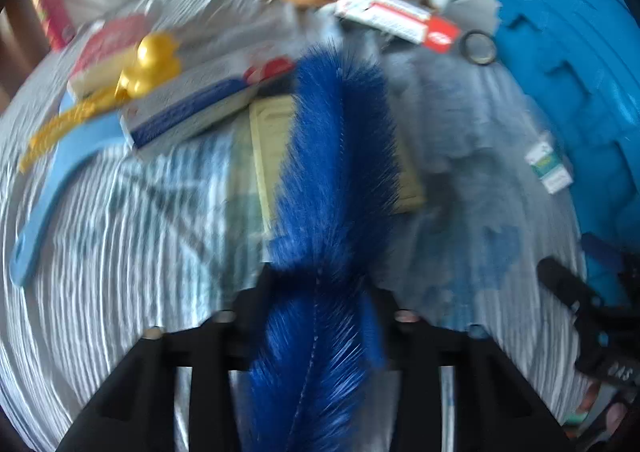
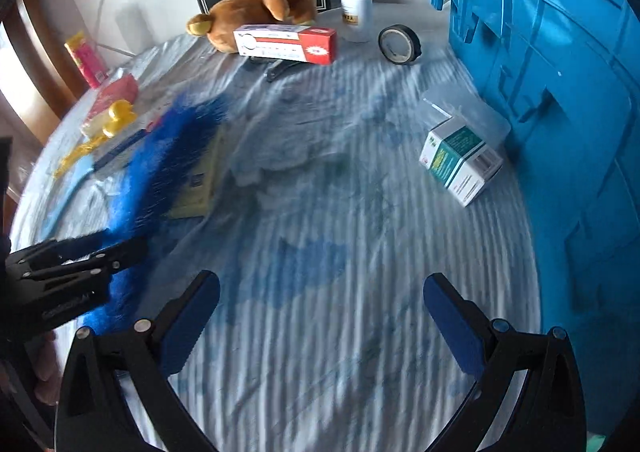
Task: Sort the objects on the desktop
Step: 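Grasp the blue bristle brush with left gripper while right gripper moves toward the white-green box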
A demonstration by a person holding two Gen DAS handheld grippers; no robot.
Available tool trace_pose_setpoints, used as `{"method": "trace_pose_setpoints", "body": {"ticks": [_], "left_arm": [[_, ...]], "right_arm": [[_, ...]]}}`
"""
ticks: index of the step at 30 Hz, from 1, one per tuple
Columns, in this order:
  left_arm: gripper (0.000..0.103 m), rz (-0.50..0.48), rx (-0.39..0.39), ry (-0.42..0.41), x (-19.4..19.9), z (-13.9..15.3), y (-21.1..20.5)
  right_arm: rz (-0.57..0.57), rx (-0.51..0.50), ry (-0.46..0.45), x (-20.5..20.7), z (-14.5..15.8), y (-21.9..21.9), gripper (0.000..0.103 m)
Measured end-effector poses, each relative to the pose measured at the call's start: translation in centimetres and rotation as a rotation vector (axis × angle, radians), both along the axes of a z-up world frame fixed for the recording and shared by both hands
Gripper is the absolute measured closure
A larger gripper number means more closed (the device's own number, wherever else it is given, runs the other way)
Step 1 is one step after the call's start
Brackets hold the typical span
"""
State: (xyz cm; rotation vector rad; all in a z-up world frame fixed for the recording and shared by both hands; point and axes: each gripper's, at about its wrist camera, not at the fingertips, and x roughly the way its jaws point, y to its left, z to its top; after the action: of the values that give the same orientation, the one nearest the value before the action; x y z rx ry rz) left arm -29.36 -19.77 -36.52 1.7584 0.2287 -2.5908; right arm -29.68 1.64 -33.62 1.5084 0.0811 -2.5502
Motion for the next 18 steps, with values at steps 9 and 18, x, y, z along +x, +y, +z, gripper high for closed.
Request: {"method": "trace_pose_setpoints", "body": {"ticks": [9,18], "left_arm": [[0.074,0.075,-0.054,0.026,0.0,1.2,-3.1],[0.074,0.088,-0.061,0.015,-0.4,0.5,-3.9]], "right_arm": [[-0.067,0.148,0.071,-5.6,-2.4,0.1,0.000],[-0.140,0.016,0.113,-10.9,-3.8,0.4,0.000]]}}
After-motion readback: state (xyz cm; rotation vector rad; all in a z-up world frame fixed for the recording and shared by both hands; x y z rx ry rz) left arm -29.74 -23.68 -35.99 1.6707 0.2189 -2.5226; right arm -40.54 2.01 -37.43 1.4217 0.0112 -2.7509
